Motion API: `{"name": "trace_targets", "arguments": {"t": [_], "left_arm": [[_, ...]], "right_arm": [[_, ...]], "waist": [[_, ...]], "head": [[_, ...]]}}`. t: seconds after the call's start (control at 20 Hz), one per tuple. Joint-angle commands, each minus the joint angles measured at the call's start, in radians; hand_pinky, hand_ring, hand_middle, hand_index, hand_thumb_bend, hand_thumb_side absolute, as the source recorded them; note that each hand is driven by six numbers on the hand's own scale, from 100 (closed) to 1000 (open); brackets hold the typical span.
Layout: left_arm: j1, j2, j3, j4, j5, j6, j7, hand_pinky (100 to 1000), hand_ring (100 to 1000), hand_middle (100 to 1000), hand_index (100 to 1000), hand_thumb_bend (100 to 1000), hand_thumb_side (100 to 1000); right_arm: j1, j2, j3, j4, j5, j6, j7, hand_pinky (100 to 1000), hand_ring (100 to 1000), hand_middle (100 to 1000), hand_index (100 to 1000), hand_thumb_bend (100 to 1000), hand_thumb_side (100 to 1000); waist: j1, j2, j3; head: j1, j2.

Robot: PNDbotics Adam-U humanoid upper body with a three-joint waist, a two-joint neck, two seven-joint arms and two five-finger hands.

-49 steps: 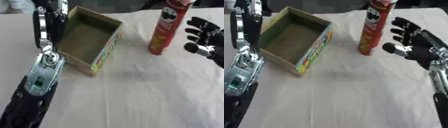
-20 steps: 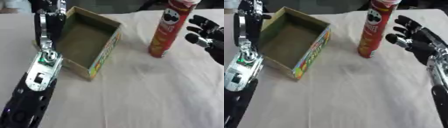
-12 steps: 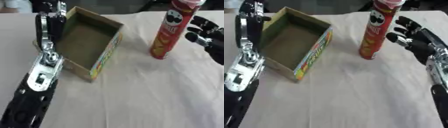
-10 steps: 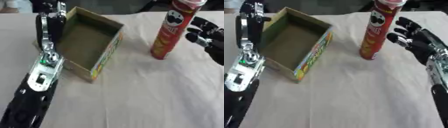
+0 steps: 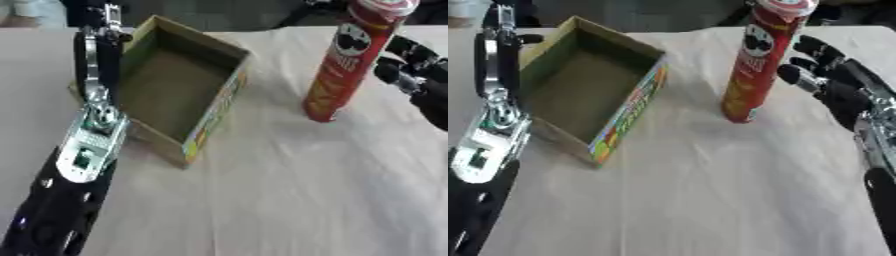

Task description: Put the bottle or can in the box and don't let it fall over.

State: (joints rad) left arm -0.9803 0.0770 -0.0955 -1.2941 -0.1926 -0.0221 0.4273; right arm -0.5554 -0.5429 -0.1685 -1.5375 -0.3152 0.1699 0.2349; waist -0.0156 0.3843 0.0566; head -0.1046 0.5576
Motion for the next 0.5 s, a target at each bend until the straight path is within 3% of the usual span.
{"name": "trace_targets", "arguments": {"t": [0.05,0.5], "left_arm": [[-0.032,0.014,0.003,-0.004,-0.006,-0.006,-0.006,661,1000,884,651,372,1000],[-0.049,0.028,0.005,0.011,-0.01,0.0,-0.053,691,1000,891,658,327,1000]], "right_arm": [[-0.02,-0.04,-0.014,0.0,-0.017,-0.005,-0.007,1000,1000,1000,1000,601,366],[-0.03,-0.048,-0.013,0.019,-0.047,0.001,-0.008,1000,1000,1000,1000,577,376]], "waist": [[-0.001,-0.019,0.001],[0.007,-0.025,0.013]], "head": [[-0.008,-0.019],[-0.045,-0.019]]}}
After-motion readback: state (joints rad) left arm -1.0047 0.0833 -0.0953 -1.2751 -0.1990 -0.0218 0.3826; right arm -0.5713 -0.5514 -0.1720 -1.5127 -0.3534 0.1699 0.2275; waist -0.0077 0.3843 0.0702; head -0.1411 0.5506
